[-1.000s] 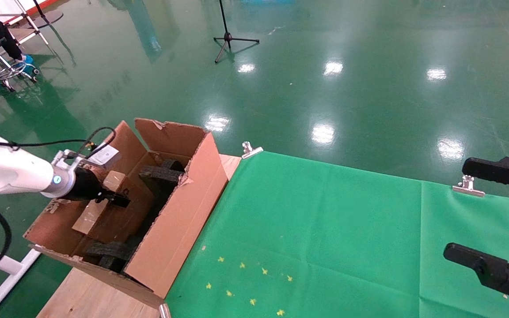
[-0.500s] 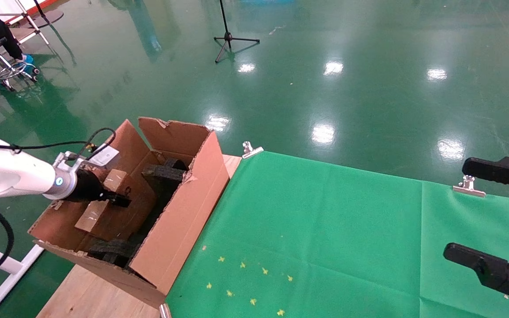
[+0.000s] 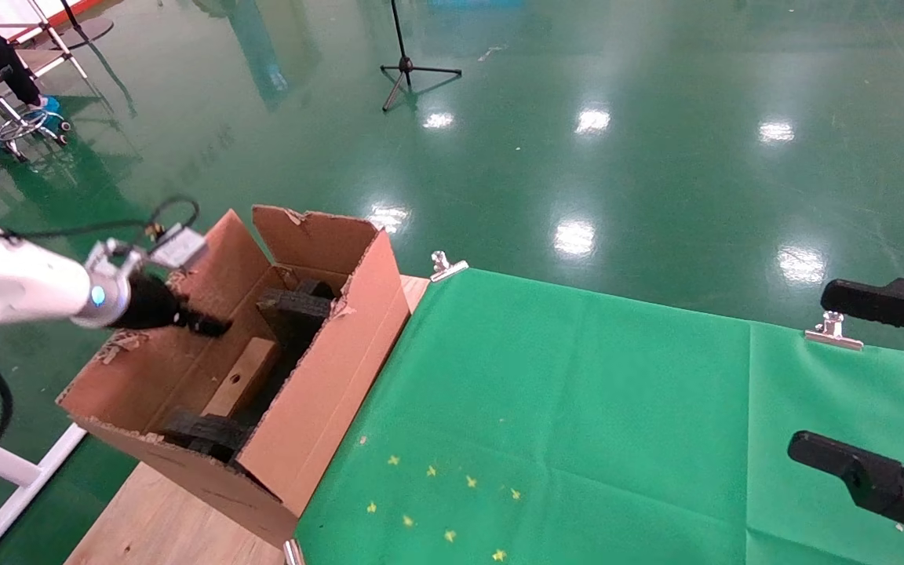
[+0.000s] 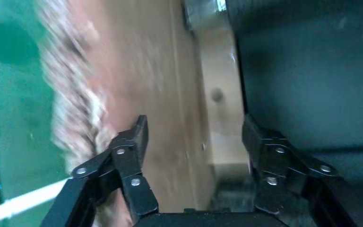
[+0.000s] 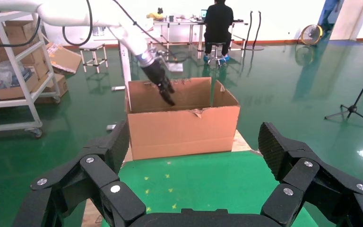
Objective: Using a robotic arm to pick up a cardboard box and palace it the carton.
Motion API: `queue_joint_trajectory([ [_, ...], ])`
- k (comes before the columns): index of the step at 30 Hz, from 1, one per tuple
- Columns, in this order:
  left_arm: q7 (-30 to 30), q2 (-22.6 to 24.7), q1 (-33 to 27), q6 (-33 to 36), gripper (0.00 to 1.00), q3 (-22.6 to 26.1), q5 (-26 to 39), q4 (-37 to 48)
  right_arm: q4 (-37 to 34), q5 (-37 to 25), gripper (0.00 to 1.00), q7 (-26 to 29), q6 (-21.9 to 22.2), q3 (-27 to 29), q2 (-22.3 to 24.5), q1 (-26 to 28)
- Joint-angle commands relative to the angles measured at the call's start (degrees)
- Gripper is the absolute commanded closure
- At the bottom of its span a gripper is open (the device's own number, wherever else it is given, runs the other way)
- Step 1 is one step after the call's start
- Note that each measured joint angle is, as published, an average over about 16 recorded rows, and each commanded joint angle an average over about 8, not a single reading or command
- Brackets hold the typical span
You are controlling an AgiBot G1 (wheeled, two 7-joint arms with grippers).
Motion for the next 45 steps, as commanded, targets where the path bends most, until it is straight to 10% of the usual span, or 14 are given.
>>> queue_joint_trajectory([
  [1, 0.00, -0.09, -0.90, -0.02, 0.00, -0.10, -0.13, -0.27, 0.00, 0.00, 0.00, 0.00, 0.00, 0.00, 0.00, 0.00],
  [18, 1.63, -13.45, -7.25, 35.05, 0.00, -7.36, -15.06, -28.23, -0.01, 0.01, 0.00, 0.00, 0.02, 0.00, 0.01, -0.01],
  [45, 5.47, -13.34, 7.95, 35.78, 0.00, -16.22, -30.97, -42.72, -0.02, 0.03, 0.00, 0.00, 0.02, 0.00, 0.01, -0.01],
])
